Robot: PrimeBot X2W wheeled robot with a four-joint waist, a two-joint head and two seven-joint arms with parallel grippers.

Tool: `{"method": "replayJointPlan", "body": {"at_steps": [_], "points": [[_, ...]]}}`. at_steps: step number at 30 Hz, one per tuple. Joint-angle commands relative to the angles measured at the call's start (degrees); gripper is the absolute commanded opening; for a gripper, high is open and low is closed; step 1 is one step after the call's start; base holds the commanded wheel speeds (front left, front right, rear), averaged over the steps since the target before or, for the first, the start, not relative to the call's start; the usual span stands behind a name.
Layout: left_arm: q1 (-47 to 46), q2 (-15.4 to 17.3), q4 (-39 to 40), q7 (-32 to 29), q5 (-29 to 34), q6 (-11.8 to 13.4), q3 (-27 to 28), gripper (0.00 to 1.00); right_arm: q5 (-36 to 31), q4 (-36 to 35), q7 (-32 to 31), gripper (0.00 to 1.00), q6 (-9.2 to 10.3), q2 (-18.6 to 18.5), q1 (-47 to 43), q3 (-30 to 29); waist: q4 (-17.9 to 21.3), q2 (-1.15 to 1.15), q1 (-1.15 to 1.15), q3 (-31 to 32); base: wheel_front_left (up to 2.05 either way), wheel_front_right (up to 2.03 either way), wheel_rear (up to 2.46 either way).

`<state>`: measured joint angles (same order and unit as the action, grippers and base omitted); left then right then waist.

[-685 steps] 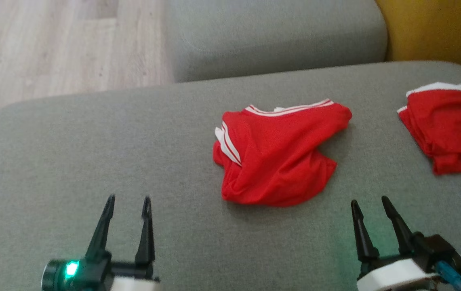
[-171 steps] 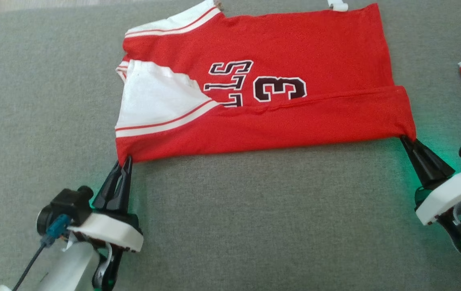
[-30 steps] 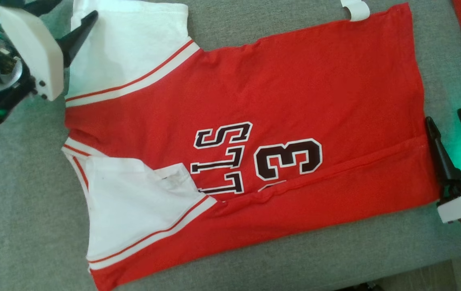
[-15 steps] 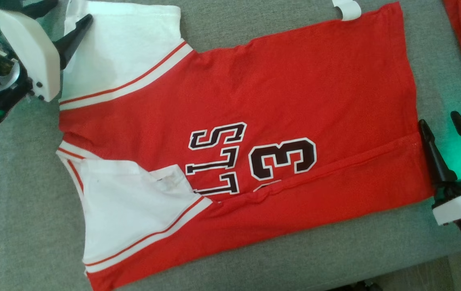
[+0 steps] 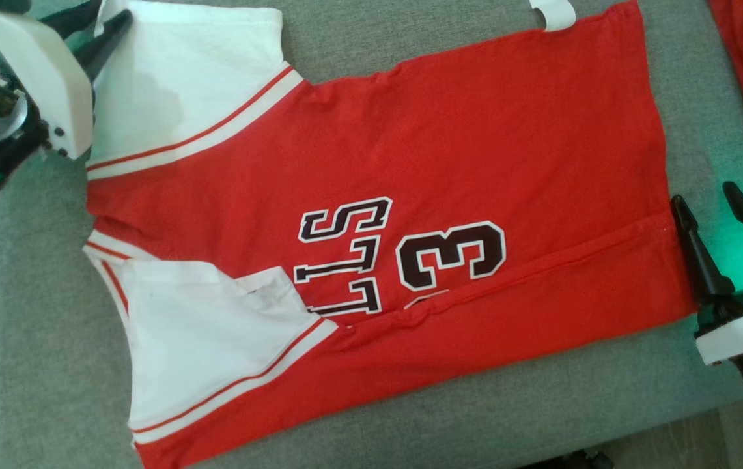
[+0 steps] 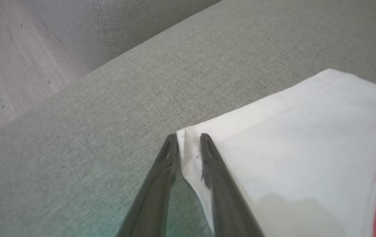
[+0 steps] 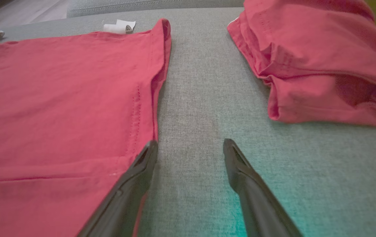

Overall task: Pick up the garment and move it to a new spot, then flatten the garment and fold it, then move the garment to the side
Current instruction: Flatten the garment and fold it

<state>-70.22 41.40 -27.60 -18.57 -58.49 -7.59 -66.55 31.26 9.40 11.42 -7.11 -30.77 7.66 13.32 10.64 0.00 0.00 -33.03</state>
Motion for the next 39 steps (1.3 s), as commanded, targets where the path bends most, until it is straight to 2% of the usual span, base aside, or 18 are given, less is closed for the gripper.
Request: {"method": "replayJointPlan", "body": {"at_steps": [1,3,5,13,18,24,29,35,38,39], "points": [[-2.31,2.1,0.03,0.29,-0.1,0.1,1.61,0.32,0.32,-0.96,0.5,1.0,-0.37,-2.23,-0.64,0.49,0.01,0.0,0.0,-0.04,0.0,0.0,0.0],[-2.61,2.02,-0.18,0.73,-0.28,0.1,1.0,0.24,0.31,-1.06,0.45,1.0,-0.37,-2.43,-0.46,0.36,0.01,0.0,0.0,-0.07,0.0,0.0,0.0],[-2.92,1.88,-0.14,1.43,-0.45,0.1,0.36,0.0,0.31,-1.42,0.62,1.0,-0.37,-2.53,-0.03,0.0,-0.07,0.0,0.0,-0.03,0.0,0.0,0.0],[-5.31,1.66,0.32,3.41,-1.64,0.1,-1.79,0.0,0.06,-2.33,-2.86,1.0,-0.37,-4.4,7.47,0.71,-0.7,0.0,0.0,0.53,0.0,0.0,0.0],[-7.18,1.47,0.97,4.42,-1.27,0.1,-3.28,0.0,2.44,-0.28,-11.57,1.0,-0.37,-5.23,18.21,6.21,-1.63,0.0,0.0,0.85,0.0,0.0,0.0],[-8.93,1.33,2.48,4.85,-1.18,0.1,-4.65,0.0,6.32,7.44,-23.97,1.0,-0.37,-4.85,30.77,12.35,-3.42,0.0,0.0,0.85,0.0,0.0,0.0],[-9.6,1.92,3.75,4.74,-1.34,0.1,-5.46,0.0,9.67,12.43,-31.59,1.0,-0.37,-4.24,36.91,15.87,-4.37,0.0,0.0,1.11,0.0,0.0,0.0],[-9.69,2.56,4.08,4.94,-1.7,0.1,-5.95,0.0,12.2,13.82,-33.06,1.0,-0.37,-4.93,39.61,18.23,-4.86,0.0,0.0,1.61,0.0,0.0,0.0],[-9.55,2.77,4.06,5.08,-1.85,0.1,-6.12,0.0,12.99,14.48,-33.38,0.93,-0.37,-5.48,40.04,19.05,-4.95,0.0,0.0,1.75,0.0,0.0,0.0],[-9.55,2.83,4.03,5.12,-1.85,0.1,-6.17,0.0,13.19,14.66,-33.37,0.86,-0.37,-5.63,40.21,19.27,-4.98,0.0,0.0,1.74,0.0,0.0,0.0]]}}
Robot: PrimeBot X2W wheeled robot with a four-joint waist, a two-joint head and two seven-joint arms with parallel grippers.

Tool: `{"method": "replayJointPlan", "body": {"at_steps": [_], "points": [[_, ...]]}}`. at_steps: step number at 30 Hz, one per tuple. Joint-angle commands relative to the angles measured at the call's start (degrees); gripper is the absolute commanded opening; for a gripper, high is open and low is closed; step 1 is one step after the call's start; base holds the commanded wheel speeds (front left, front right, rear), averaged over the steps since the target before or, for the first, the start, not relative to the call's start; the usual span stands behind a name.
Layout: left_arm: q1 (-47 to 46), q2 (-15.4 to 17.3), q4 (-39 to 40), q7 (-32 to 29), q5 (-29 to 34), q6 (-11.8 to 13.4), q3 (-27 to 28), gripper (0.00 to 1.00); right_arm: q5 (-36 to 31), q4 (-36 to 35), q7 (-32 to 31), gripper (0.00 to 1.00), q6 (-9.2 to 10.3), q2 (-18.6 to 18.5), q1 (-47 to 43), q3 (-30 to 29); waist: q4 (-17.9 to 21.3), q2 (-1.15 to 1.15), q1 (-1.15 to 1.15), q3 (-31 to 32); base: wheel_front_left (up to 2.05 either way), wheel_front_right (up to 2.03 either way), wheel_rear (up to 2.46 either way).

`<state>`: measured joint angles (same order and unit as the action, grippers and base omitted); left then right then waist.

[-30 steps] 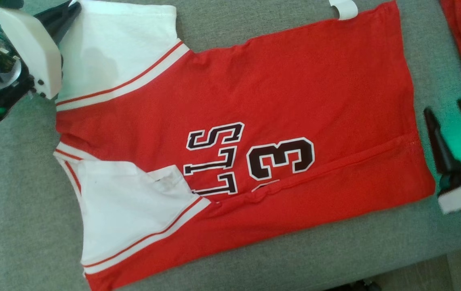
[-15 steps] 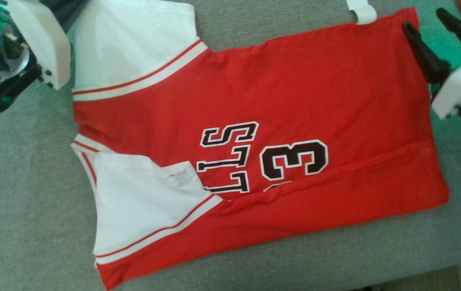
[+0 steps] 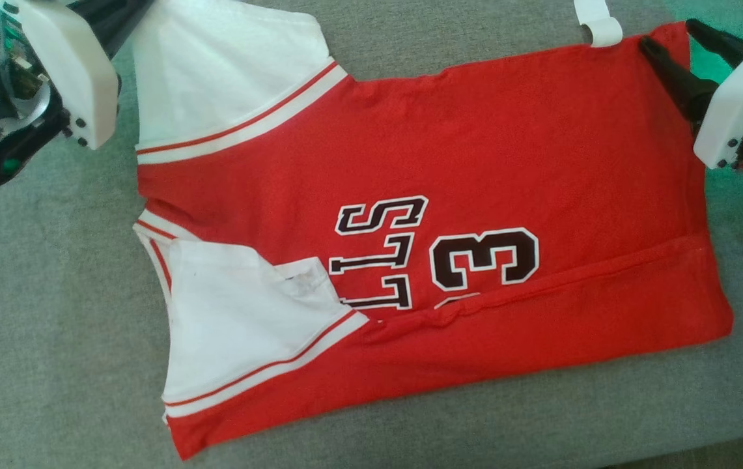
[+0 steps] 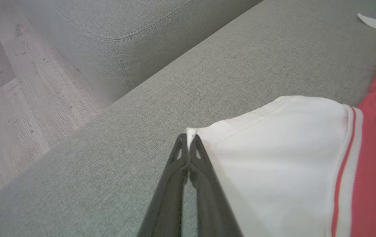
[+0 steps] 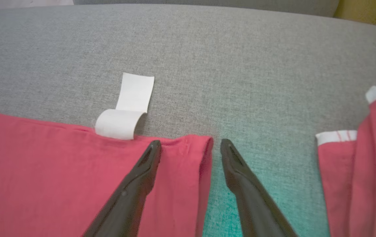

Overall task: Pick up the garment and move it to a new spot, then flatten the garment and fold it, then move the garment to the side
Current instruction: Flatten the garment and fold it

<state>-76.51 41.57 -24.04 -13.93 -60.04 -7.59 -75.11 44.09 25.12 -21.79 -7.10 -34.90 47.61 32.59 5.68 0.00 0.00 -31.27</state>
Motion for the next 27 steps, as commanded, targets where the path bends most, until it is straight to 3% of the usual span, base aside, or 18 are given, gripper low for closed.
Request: {"method": "replayJointPlan", "body": {"at_steps": [1,4,5,8,12,17,27], "points": [[-3.29,2.7,0.45,0.51,-0.23,0.1,2.34,0.0,0.54,-0.87,-0.09,0.82,-0.39,-1.66,0.41,0.2,-0.07,0.0,0.0,-0.06,0.0,0.0,0.0],[-3.42,2.73,0.37,0.76,0.04,0.1,2.22,0.0,0.93,-0.29,0.33,0.58,-0.39,-1.96,0.94,0.66,-0.21,0.0,0.0,-0.25,0.0,0.0,0.0],[-3.42,2.73,0.37,0.76,0.04,0.1,2.22,0.0,0.93,-0.29,0.33,0.58,-0.39,-1.96,0.94,0.66,-0.21,0.0,0.0,-0.25,0.0,0.0,0.0],[-3.5,2.62,0.34,0.88,0.24,0.1,2.12,0.0,1.01,0.42,0.97,0.44,-0.39,-2.13,1.47,1.05,-0.41,0.0,0.0,-0.41,0.0,0.0,0.0],[-3.51,2.44,0.38,0.84,0.43,0.1,2.01,0.0,0.74,1.76,2.12,0.32,-0.39,-2.15,2.23,1.42,-0.66,0.0,0.0,-0.5,0.0,0.0,0.0],[-3.39,2.34,0.31,0.74,0.44,0.1,1.92,0.0,0.62,3.26,3.05,0.0,-0.39,-2.26,2.84,2.03,-0.9,0.0,0.0,-0.43,0.0,0.0,0.0],[-3.97,2.77,0.78,4.05,2.26,0.1,1.83,0.0,1.11,3.74,6.6,0.0,-0.39,-2.99,3.67,2.96,-0.95,0.0,0.0,-0.04,0.0,0.0,0.0]]}}
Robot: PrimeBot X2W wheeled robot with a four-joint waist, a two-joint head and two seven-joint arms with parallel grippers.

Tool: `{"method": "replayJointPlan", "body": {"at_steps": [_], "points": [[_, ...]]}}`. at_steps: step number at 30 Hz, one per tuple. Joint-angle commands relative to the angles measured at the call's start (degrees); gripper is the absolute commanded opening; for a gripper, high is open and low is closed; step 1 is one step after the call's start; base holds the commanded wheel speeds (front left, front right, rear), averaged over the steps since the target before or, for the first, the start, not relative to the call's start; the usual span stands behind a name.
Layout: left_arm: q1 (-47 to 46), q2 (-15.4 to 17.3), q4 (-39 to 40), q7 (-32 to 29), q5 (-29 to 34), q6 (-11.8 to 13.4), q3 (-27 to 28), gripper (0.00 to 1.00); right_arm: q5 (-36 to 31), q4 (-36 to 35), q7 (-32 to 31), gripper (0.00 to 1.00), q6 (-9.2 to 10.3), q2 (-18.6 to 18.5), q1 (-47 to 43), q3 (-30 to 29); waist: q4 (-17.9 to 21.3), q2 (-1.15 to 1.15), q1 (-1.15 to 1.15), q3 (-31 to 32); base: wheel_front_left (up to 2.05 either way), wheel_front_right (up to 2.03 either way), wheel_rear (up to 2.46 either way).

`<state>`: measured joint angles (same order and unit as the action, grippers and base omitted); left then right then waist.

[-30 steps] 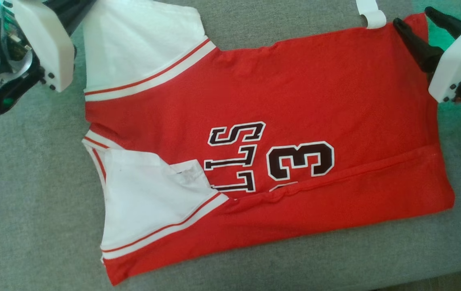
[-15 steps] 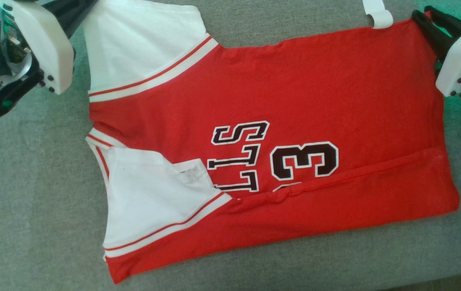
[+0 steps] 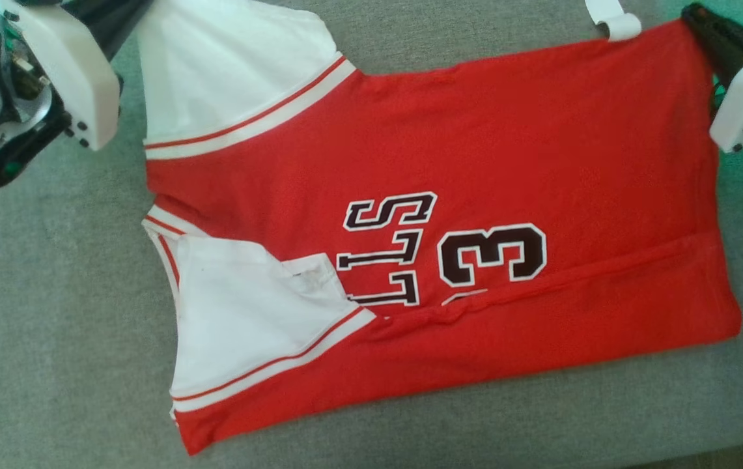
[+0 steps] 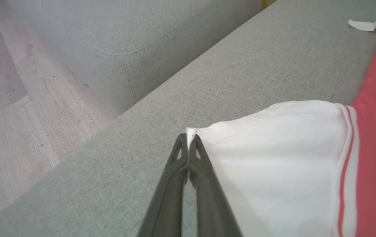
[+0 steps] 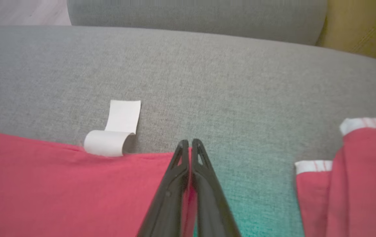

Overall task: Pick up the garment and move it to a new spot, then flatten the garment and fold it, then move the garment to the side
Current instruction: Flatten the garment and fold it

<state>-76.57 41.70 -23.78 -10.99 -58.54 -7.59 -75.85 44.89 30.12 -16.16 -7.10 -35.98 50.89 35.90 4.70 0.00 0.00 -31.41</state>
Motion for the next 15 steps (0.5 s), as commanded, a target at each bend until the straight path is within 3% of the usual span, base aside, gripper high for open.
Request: {"method": "replayJointPlan", "body": {"at_steps": [1,10,15], "points": [[-4.2,2.68,0.45,2.2,1.43,0.1,2.56,0.0,0.43,-1.41,1.56,0.0,-0.39,-2.0,0.42,-0.37,0.03,0.0,0.0,0.21,0.0,0.0,0.0],[-7.26,0.92,-4.37,13.51,6.93,0.24,3.18,0.0,0.79,-1.11,10.41,0.0,-0.39,-2.46,1.66,-3.71,-0.53,0.0,0.0,2.18,0.0,0.0,0.0],[-6.6,-0.26,-5.68,16.01,5.47,0.17,3.61,0.0,1.25,-0.25,13.05,0.0,-0.39,-3.04,0.53,-5.28,-1.11,0.0,0.0,3.9,0.0,0.0,0.0]]}}
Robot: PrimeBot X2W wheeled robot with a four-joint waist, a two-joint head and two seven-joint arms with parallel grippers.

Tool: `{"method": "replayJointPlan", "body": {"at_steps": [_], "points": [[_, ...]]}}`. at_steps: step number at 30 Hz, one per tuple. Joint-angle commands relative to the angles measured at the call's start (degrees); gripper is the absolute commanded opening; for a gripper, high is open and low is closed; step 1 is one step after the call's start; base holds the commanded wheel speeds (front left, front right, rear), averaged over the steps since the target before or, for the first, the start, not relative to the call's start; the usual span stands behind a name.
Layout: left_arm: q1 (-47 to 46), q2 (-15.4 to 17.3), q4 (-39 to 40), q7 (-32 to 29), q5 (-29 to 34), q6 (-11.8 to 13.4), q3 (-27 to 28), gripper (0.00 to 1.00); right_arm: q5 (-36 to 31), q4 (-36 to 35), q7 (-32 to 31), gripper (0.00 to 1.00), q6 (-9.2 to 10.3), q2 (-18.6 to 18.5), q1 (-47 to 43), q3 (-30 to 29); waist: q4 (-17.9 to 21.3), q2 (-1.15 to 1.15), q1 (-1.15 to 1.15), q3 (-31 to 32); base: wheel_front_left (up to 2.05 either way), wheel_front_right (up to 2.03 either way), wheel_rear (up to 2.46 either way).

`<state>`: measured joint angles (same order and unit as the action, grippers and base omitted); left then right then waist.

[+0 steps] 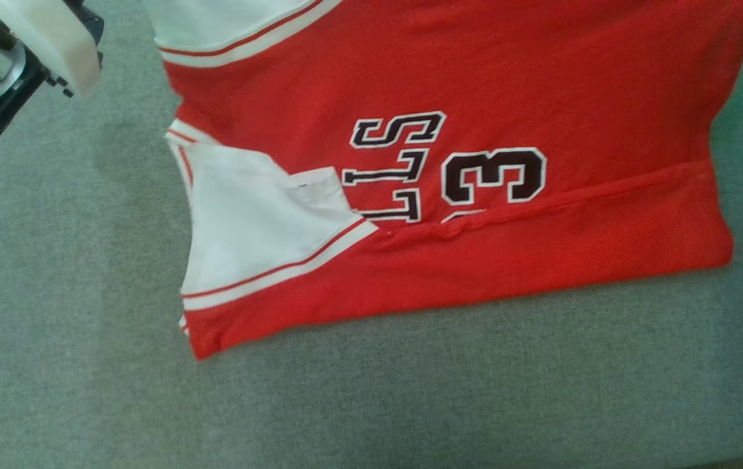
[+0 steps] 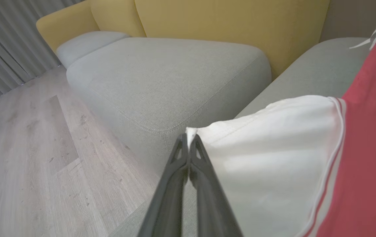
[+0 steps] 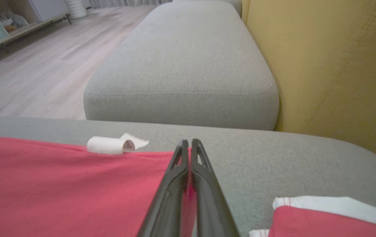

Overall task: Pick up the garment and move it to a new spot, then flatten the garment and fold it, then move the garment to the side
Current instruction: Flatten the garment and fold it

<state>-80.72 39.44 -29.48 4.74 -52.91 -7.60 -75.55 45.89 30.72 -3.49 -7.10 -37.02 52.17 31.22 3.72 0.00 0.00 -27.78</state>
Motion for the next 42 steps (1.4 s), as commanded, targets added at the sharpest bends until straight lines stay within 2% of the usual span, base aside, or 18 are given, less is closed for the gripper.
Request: {"method": "replayJointPlan", "body": {"at_steps": [1,11,19,26,33,42], "points": [[-1.28,2.36,0.7,1.25,-1.11,0.16,3.28,0.0,-0.11,-0.08,1.65,0.0,-0.39,-1.69,-1.58,-1.39,-0.13,0.0,0.0,1.01,0.0,0.0,0.0],[6.28,5.37,7.67,5.31,-1.15,0.56,2.86,0.0,-0.71,0.68,5.77,0.0,-0.39,-0.95,-8.82,-2.84,-1.24,0.0,0.0,3.23,0.0,0.0,0.0],[15.98,9.97,17.99,5.55,1.66,5.36,2.46,0.0,-1.59,-0.73,7.89,0.0,-0.39,-1.39,-17.24,-4.41,-1.7,0.0,0.0,4.87,0.0,0.0,0.0],[24.85,13.23,24.57,5.7,1.63,10.44,2.34,0.0,-2.92,-3.27,9.36,0.0,-0.39,-1.72,-23.78,-6.3,-1.67,0.0,0.0,5.59,0.0,0.0,0.0],[31.87,13.34,29.56,7.0,0.48,14.34,2.29,0.0,-4.63,-5.44,9.43,0.0,-0.39,-1.41,-28.39,-8.52,-1.85,0.0,0.0,6.08,0.0,0.0,0.0],[35.78,10.87,28.75,8.32,-1.7,15.04,2.31,0.0,-5.04,-8.11,6.92,0.0,-0.39,-1.06,-32.81,-10.42,-2.45,0.0,0.0,6.08,0.0,0.0,0.0]]}}
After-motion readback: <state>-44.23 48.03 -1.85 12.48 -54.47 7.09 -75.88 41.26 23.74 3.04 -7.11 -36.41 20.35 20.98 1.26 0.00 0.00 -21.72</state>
